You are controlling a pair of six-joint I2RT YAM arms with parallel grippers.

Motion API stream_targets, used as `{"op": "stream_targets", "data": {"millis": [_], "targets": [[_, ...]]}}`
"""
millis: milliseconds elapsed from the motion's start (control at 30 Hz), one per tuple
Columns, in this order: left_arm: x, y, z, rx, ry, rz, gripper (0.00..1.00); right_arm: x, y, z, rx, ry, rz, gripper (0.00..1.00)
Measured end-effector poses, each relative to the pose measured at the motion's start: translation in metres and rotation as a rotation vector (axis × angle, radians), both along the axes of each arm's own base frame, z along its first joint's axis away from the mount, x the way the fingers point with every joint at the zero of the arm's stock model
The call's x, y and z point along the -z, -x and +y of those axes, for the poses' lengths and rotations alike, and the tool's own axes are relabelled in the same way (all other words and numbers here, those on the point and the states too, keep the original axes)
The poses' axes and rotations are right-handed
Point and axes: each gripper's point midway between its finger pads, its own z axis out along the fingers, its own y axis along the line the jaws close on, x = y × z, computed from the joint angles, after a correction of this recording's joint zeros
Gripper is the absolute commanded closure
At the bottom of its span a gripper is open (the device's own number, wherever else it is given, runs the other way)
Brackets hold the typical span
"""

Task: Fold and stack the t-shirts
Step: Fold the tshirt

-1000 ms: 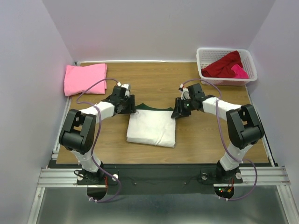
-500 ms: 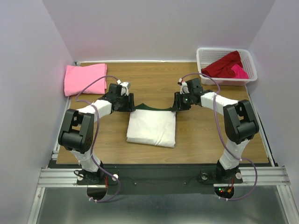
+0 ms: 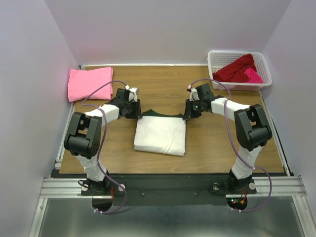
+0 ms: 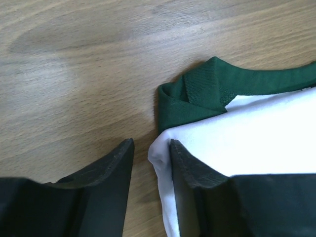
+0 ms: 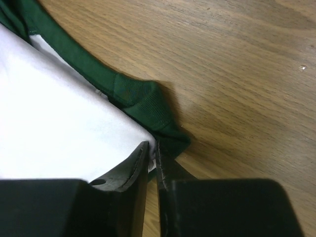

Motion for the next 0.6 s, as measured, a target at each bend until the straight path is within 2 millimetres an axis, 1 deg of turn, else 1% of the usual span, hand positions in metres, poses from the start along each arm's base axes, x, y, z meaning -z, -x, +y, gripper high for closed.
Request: {"op": "stream_targets", "data": {"millis": [100,200,367,467,500,533,567,600], "targets": [[-0.0003,0.0003,-0.0007,0.004,0.003,0.001,0.59,0.0001,0.0004,0.0000,0.000,0.000,0.002,0.90],[-0.0007,0.0008,-0.0020,0.008,0.009,0.002,0.65,0.0002,0.0008,0.0000,-0.001,0.000,0.003,0.94],[-0.0048,-0.0003,-0.0068,0.025,0.031,-0.001,0.69,-0.0006,0.0010,0.0004,-0.002,-0.003,0.003,0.95],[-0.0051,0.0002,-0.0079,0.029,0.036,0.001,0.80,-0.0007,0.0012,0.0006,-0.003,-0.004,0.004,0.98],[-0.0052,0.0007,-0.0087,0.033,0.040,0.002,0.91,-0.0012,0.0013,0.0007,-0.003,-0.005,0.004,0.99],[-0.0054,0.0010,-0.0093,0.036,0.043,0.003,0.95,-0.0020,0.0013,0.0008,-0.004,-0.006,0.002,0.99],[-0.0056,0.0013,-0.0098,0.040,0.045,0.003,0.99,-0.0035,0.0012,0.0011,-0.004,-0.009,-0.001,0.99],[-0.0057,0.0015,-0.0102,0.042,0.047,0.004,1.00,-0.0051,0.0013,0.0014,-0.005,-0.011,-0.003,0.99]]}}
